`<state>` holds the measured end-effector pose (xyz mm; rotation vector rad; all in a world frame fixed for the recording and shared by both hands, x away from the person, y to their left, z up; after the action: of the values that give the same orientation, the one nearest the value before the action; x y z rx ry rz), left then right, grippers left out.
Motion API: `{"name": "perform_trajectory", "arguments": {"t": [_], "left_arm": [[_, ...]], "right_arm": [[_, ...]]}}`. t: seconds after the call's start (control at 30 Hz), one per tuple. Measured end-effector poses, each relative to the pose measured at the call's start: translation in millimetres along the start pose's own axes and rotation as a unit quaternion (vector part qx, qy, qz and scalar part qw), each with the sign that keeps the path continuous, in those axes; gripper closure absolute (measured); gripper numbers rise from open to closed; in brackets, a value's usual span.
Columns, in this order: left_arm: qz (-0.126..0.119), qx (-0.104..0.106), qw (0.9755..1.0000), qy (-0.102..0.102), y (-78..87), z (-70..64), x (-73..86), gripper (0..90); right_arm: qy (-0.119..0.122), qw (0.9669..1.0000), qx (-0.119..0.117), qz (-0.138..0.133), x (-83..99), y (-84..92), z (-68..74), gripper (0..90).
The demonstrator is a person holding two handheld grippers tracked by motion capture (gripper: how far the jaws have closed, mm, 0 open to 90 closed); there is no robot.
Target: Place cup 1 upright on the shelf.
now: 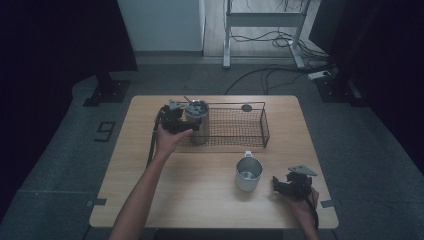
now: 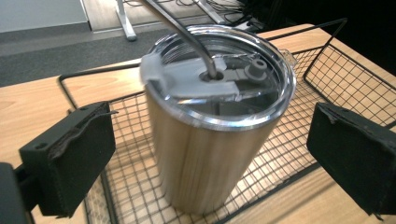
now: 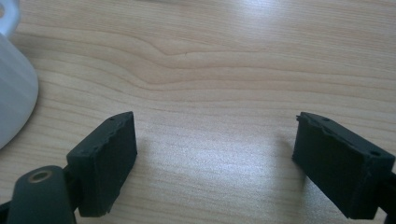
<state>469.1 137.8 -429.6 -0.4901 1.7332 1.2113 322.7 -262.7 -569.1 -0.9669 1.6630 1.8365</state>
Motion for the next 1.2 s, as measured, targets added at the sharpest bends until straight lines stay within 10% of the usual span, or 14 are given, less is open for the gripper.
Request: {"name": "perform_trajectory", "arguments": {"t": [0.4,0.87,1.2], "left_arm": [[-0.011,0.014,0.9998,0.001,27.3,1.7,26.3,2.6],[-0.005,0.014,0.9987,-0.049,50.9,-22.7,61.0,4.5],[-0.019,0.025,0.9993,-0.019,81.5,-16.7,92.7,6.1]], "right_arm": [[0.002,1.0000,0.000,0.001,-1.2,-1.3,-0.7,13.0],[0.001,1.0000,-0.001,0.001,-2.2,-2.2,-0.3,13.3],[0.001,1.0000,0.000,0.001,-2.2,-2.2,-0.2,13.4]]}}
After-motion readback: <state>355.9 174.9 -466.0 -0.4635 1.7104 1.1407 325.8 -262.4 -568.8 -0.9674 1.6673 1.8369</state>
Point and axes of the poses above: each handheld gripper's, and its own axes: y roughly backward along the jaws, x roughly out of its underside, z roughly to its left, the point moved 2 cm from there along -y, roughly forward along the jaws, and after that the axes turned 2 degrees about -z, right-handed, at the moved point
